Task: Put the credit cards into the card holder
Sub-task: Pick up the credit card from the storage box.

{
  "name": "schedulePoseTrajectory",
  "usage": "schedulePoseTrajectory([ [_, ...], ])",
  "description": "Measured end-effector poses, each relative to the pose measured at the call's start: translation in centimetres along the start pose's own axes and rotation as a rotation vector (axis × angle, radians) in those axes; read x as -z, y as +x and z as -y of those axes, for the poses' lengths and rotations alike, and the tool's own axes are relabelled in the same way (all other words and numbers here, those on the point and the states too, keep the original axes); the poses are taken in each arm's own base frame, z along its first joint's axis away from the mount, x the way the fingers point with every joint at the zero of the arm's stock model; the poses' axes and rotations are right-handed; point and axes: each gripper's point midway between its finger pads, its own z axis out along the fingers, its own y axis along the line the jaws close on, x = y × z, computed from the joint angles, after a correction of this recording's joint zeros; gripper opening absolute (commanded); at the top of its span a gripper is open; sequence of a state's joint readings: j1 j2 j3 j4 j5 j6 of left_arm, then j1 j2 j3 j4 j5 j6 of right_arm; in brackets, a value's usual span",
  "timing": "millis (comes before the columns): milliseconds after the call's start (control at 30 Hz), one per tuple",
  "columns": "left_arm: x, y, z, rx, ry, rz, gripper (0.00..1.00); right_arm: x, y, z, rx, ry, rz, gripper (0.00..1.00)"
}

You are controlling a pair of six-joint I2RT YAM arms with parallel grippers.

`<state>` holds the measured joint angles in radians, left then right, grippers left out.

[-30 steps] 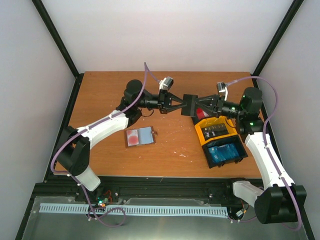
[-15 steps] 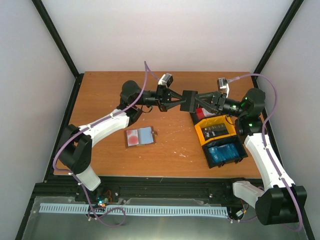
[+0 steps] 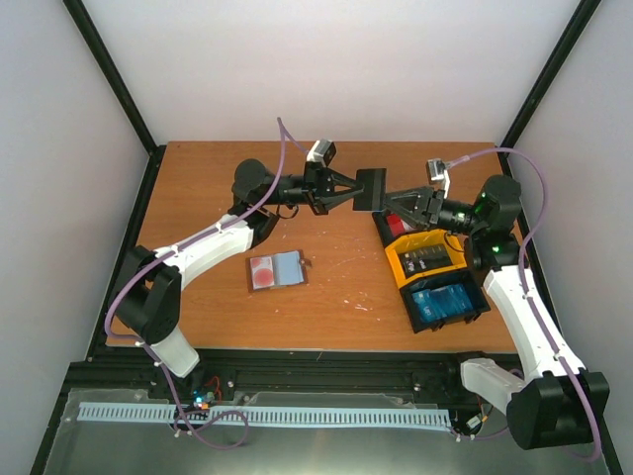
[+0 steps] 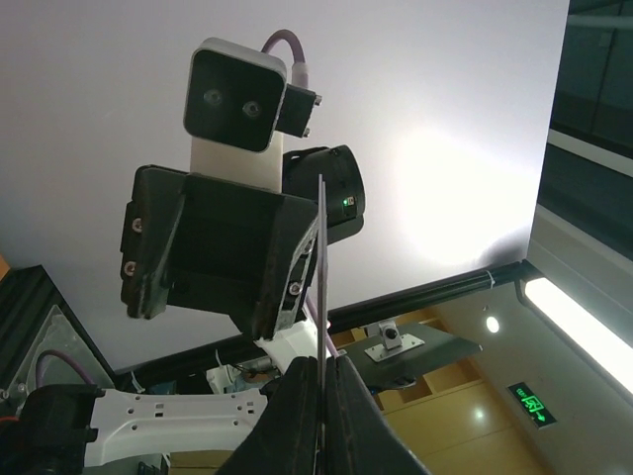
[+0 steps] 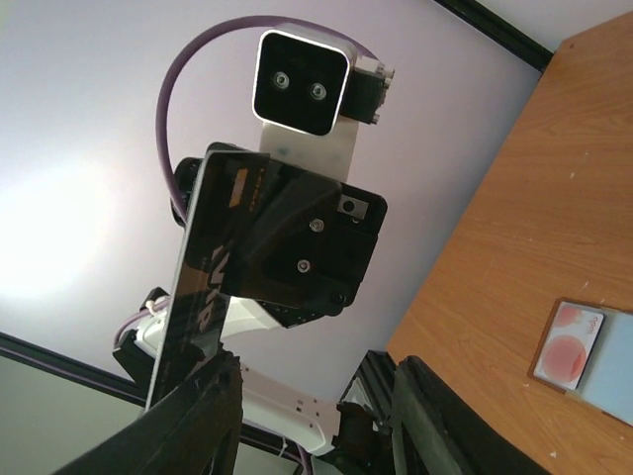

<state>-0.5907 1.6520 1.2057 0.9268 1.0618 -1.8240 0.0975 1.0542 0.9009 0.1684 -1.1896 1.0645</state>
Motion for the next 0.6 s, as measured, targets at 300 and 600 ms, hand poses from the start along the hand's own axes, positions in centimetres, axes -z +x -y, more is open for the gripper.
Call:
schedulePoseTrajectory([
  [300, 0.0, -0.2, -0.4, 0.006, -0.015, 0.011, 0.01, 0.0, 0.1, -0.3, 0.024, 0.016, 0.005, 0.63],
  [600, 0.1, -0.5, -0.8, 0.004, -0.038, 0.03, 0.01, 0.5, -0.5, -3.2, 0.13, 0.006, 0.047, 0.56],
])
